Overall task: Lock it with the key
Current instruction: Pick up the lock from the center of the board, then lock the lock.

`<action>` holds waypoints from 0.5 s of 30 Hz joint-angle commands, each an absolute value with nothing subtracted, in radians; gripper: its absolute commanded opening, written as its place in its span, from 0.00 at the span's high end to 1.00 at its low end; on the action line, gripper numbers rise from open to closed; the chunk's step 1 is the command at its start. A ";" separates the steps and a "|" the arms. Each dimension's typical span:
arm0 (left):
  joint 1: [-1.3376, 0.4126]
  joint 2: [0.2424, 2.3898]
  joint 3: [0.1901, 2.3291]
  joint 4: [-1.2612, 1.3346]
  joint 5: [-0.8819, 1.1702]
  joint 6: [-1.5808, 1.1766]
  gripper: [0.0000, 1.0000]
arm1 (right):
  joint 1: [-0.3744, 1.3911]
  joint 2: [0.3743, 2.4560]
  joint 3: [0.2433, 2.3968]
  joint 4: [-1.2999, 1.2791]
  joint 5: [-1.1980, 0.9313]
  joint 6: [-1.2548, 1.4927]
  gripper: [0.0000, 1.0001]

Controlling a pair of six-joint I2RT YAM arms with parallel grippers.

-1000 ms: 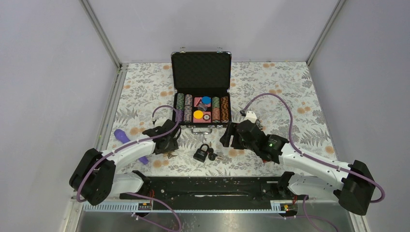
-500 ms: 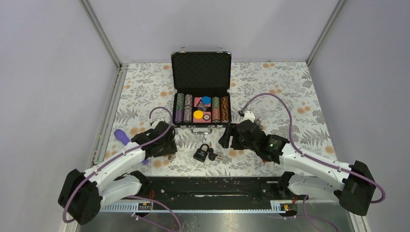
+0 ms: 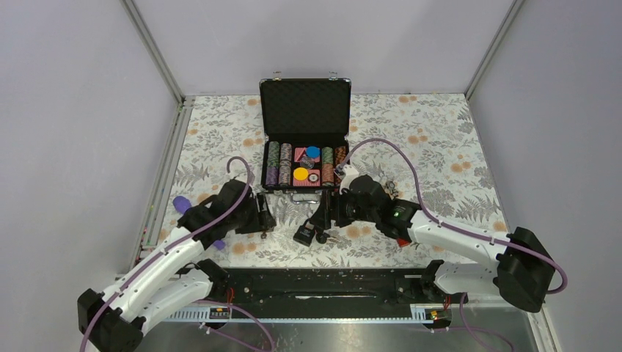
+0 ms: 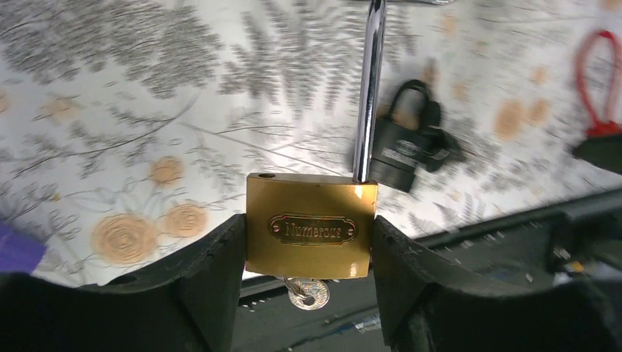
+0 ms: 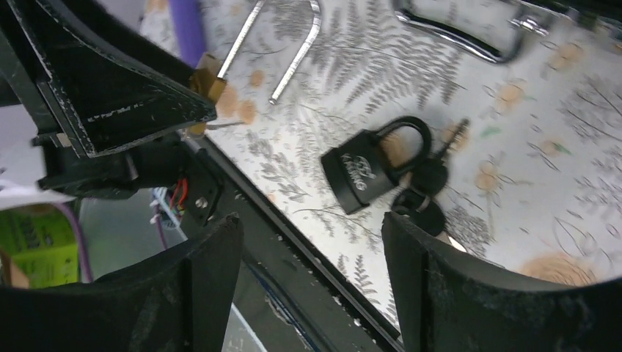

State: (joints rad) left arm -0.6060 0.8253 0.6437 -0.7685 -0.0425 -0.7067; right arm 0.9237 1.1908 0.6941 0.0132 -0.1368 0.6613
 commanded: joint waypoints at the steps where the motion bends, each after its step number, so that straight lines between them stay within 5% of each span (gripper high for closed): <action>1: -0.611 0.757 0.754 -0.672 0.187 -0.622 1.00 | 0.925 1.186 0.755 0.174 -0.301 0.543 0.24; 15: -0.610 0.726 0.845 -0.443 0.644 -0.546 1.00 | 0.840 1.015 0.813 0.124 -0.379 0.227 0.16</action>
State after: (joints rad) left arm -0.6086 0.7307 0.7547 -0.6216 0.4480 -0.5861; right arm 0.8482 1.0695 0.7433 0.1390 -0.3061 0.3752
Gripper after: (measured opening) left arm 0.578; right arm 0.841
